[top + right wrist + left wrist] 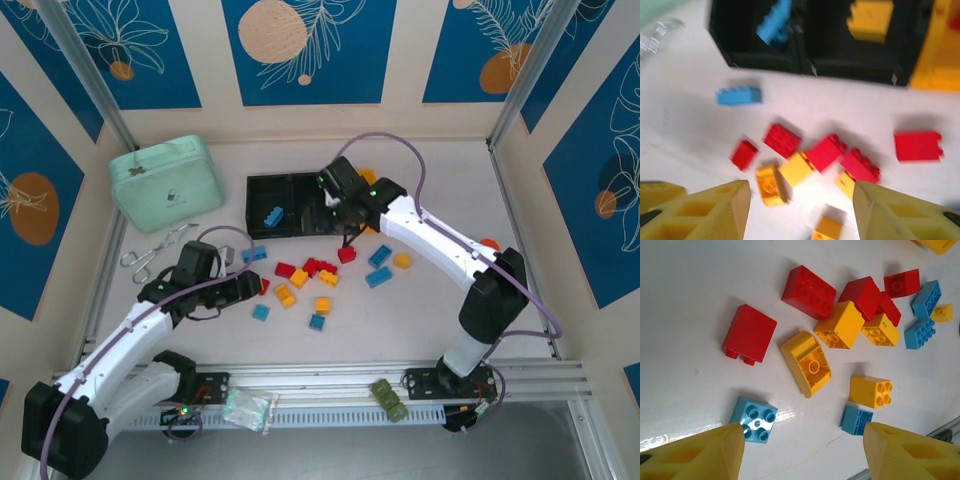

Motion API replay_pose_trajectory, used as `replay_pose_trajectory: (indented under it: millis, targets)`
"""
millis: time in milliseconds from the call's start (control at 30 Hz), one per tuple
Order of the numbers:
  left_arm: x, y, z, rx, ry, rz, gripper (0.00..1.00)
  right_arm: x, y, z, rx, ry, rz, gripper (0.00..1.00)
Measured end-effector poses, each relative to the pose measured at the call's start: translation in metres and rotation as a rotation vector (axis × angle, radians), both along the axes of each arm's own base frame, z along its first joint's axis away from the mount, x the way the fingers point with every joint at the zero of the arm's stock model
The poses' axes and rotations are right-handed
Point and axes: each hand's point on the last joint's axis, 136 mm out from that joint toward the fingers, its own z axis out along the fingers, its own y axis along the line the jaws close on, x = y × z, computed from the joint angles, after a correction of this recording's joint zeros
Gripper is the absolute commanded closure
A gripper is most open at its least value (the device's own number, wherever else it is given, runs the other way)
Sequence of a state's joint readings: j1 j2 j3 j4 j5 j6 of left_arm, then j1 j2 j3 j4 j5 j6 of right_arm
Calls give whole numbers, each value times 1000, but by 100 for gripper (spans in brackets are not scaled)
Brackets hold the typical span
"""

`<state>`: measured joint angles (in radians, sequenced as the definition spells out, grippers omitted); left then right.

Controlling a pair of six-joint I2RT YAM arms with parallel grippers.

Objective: Sort the legos into containers by color
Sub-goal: Place the lego in the container, then pick up the lego from the bottom-center of the table.

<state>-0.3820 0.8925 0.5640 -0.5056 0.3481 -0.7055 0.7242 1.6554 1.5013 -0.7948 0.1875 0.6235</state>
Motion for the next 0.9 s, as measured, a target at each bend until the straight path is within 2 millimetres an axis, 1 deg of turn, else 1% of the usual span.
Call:
replay_pose_trajectory:
  millis: [133,200,233,333,400,467,567,667,733,800,867,900]
  targets:
    - [0,-6,1,-15,-4,-19,36,-26,-15,-44,-77,102,-15,42]
    - [-1,-9,1,-21,-10,-33,36,-39,-17,-60,-106,140,-15,41]
    - [-2,-10,-1,-23,-11,-37,36,-46,-16,-66,-117,153,-12,39]
    - [-9,-15,-9,-31,0,-59,36,-64,-12,-77,-136,188,-6,39]
    - [-15,-17,-17,-35,15,-66,36,-74,-7,-83,-142,204,-2,37]
    - [-20,-17,-25,-36,31,-64,36,-82,-1,-90,-150,220,3,37]
    - [-24,-15,-35,-36,56,-54,36,-92,8,-109,-183,257,9,37]
    - [-27,-15,-37,-44,57,-46,36,-101,12,-131,-229,300,6,38]
    - [-27,-15,-35,-47,49,-46,36,-105,11,-145,-260,328,-2,39]
    - [-27,-15,-35,-48,47,-46,36,-107,9,-153,-284,347,-12,43]
    - [-28,-15,-36,-47,49,-46,36,-108,7,-157,-298,357,-19,51]
    - [-28,-14,-37,-46,51,-45,36,-109,7,-157,-301,358,-18,58]
